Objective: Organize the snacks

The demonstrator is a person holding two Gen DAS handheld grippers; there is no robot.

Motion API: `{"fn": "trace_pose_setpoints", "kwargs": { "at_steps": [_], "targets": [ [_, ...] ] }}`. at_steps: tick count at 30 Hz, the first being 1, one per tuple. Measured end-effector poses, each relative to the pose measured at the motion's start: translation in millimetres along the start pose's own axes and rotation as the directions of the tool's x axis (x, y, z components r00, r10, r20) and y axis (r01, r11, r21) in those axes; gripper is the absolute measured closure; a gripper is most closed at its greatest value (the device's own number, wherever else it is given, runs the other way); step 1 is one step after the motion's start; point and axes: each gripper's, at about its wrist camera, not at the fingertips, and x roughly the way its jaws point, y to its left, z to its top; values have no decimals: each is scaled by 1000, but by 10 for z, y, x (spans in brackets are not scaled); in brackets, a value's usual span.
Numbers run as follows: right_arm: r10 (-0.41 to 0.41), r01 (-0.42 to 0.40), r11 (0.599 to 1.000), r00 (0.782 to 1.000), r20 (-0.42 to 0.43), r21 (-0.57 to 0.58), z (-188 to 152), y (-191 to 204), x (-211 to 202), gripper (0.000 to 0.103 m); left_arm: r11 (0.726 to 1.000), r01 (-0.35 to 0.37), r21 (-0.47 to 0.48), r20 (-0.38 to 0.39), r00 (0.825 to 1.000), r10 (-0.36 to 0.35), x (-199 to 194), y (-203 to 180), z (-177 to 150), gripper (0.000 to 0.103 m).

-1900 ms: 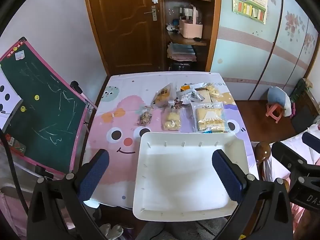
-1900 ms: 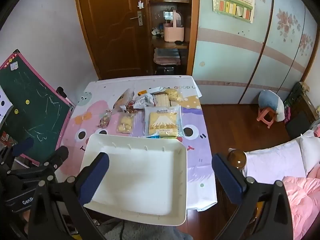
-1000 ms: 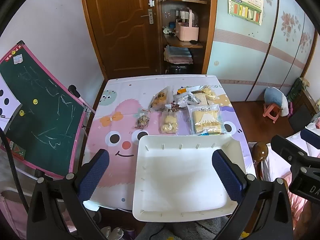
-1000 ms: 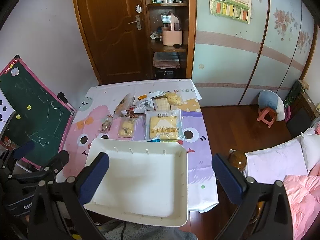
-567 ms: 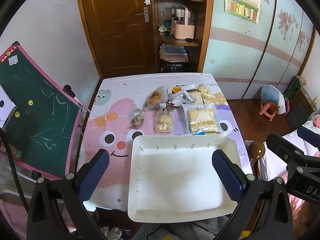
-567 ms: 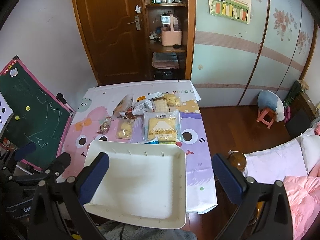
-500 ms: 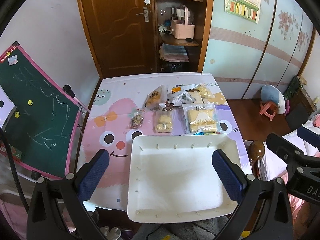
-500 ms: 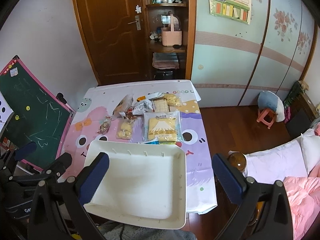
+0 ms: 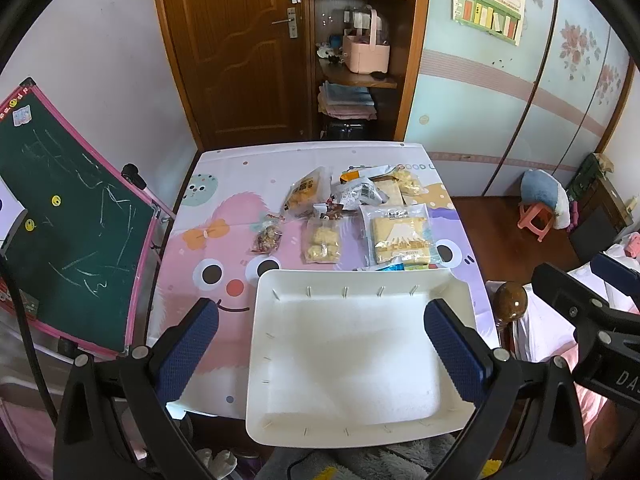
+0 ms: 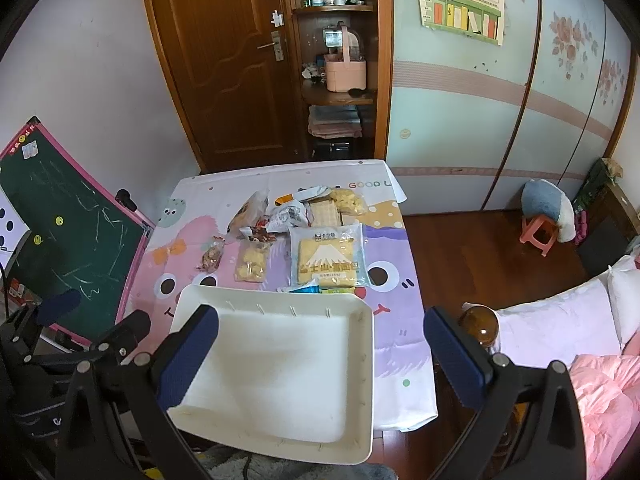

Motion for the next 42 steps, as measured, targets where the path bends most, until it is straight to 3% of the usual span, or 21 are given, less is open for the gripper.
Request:
{"fn": "trace_pose_setpoints", "kwargs": {
  "at_steps": [22, 34, 42],
  "targets": [
    [43, -44, 999, 999, -4, -24, 189, -144, 102, 6, 999, -9, -31, -16, 1000, 8, 25, 34, 198, 1],
    [13, -12, 999, 1000, 22, -46, 508, -128, 118, 6, 999, -21, 27, 8, 1000, 21, 73, 95, 588, 1],
    [-7, 9, 997, 1000, 16, -73, 749, -150, 423, 6, 997, 18, 72, 8, 1000, -19, 409, 152, 982, 1]
  ]
}}
